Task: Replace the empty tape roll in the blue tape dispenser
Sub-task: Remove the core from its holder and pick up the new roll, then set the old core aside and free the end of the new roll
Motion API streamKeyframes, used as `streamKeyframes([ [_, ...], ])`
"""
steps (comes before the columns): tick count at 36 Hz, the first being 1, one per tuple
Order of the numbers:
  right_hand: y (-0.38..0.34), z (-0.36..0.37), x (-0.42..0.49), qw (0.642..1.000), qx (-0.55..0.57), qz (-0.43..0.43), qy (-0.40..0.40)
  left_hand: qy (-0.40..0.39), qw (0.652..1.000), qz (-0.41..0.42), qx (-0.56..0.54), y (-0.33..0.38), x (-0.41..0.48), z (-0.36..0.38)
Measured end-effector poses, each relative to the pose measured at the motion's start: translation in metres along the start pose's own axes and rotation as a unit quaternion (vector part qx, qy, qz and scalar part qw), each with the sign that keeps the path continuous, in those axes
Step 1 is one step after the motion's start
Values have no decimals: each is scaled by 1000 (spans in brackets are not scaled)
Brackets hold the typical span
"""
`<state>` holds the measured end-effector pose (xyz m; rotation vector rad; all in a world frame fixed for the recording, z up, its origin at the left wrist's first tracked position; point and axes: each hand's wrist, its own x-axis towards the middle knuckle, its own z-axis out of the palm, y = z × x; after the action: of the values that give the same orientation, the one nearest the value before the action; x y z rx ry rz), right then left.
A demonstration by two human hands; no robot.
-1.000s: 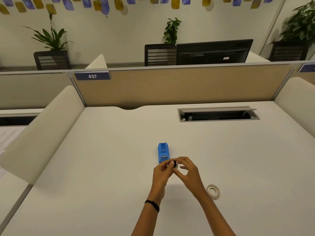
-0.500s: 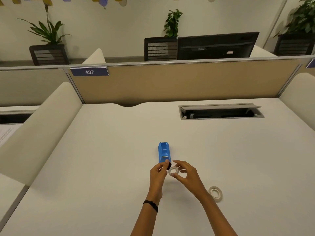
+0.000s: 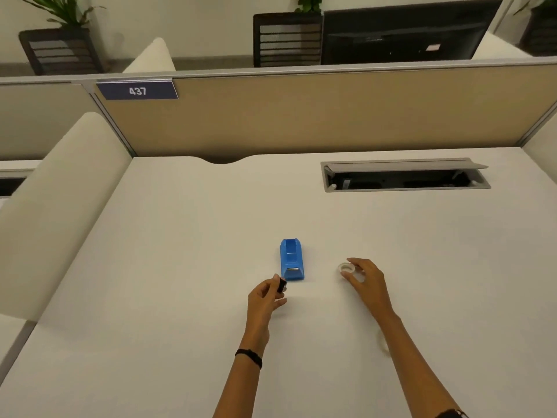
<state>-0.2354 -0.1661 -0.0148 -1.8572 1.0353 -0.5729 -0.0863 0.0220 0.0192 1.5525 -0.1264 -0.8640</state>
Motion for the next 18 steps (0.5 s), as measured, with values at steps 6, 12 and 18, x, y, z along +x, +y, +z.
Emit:
streamKeyframes([
  [6, -1, -13, 44, 1000, -17, -1, 5, 7, 1000, -19, 16, -6, 8, 1],
  [12, 1, -14, 85, 997, -29, 29, 67, 17, 999, -23, 20, -9, 11, 0],
  [18, -6, -17, 103, 992, -49, 40, 110, 21, 999, -22, 16, -10, 9, 0],
])
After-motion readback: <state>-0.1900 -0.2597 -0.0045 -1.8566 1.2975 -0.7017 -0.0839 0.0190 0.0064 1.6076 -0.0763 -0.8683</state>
